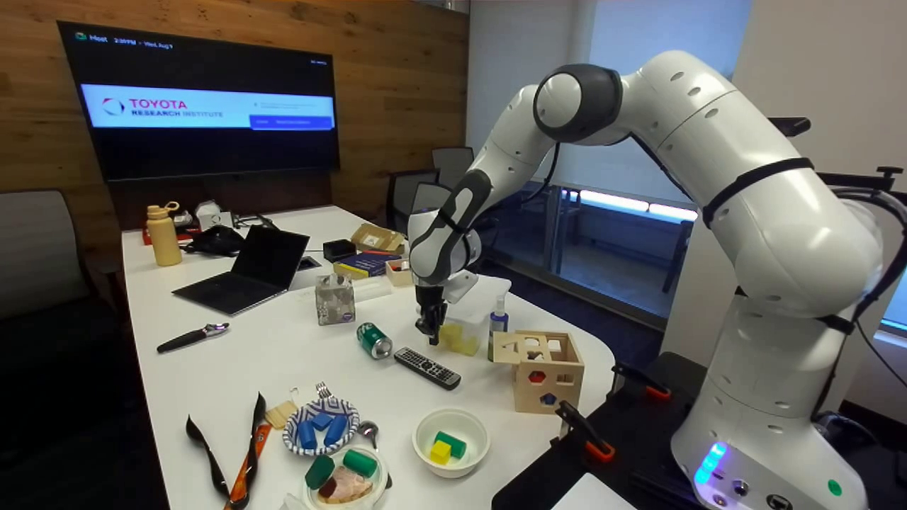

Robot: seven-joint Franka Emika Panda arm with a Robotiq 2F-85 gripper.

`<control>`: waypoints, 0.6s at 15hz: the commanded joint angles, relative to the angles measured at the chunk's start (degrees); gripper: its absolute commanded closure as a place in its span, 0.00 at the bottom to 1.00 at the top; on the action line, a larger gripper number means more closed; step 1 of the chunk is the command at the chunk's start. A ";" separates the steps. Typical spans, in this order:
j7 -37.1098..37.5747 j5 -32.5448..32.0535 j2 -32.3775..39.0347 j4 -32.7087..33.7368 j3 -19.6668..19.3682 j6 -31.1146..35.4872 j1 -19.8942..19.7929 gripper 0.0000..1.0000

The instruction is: Move the remote to the left

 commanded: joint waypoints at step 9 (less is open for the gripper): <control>0.76 1.57 7.59 8.71 0.81 -4.13 0.91 1.00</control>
